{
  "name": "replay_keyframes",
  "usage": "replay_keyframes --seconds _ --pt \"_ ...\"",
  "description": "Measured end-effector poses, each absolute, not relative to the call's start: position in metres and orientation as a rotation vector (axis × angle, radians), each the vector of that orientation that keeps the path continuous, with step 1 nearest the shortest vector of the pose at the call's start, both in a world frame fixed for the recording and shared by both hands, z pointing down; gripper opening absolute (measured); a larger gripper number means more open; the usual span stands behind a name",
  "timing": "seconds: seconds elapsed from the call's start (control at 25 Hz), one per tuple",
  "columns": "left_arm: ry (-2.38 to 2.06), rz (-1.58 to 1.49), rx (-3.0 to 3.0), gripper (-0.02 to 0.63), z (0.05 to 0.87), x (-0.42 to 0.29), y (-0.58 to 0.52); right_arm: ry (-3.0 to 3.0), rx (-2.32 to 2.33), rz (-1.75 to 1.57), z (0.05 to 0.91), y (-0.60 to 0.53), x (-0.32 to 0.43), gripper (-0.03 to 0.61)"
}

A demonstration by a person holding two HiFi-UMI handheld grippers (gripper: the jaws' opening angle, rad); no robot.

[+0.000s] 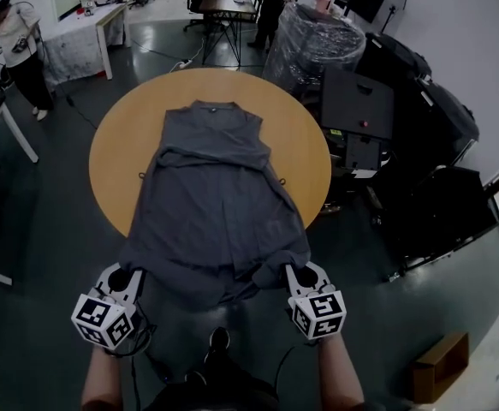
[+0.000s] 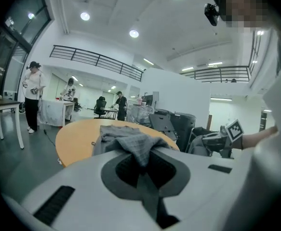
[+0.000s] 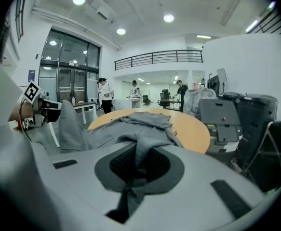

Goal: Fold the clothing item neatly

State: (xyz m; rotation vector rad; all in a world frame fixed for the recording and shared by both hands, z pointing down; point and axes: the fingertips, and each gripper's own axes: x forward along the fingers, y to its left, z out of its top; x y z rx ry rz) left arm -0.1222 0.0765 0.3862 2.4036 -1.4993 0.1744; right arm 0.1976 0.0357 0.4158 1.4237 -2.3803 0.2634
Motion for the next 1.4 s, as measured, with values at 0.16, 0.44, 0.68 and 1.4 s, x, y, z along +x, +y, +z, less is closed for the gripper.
replay_keyframes --seconds 0.16,0.44,0.68,1.4 --pt "-1.579 0.143 2.391 0.014 0.365 -0.134 0.026 -2.405 1.468 0.213 0.391 -0.025 0.202 0.003" --pt "-1.628 0.134 2.339 0.014 0.359 -0.14 -0.036 -2.401 1.53 0.223 0.373 -0.109 0.214 0.003" --pt "-1.634 0.102 2.315 0.014 0.345 -0.167 -0.128 -2.387 1.543 0.277 0.362 -0.201 0.215 0.003" --pt "-1.593 0.233 2.305 0.014 0.328 -0.234 -0.493 -2.233 1.592 0.462 0.338 -0.536 0.2 0.003"
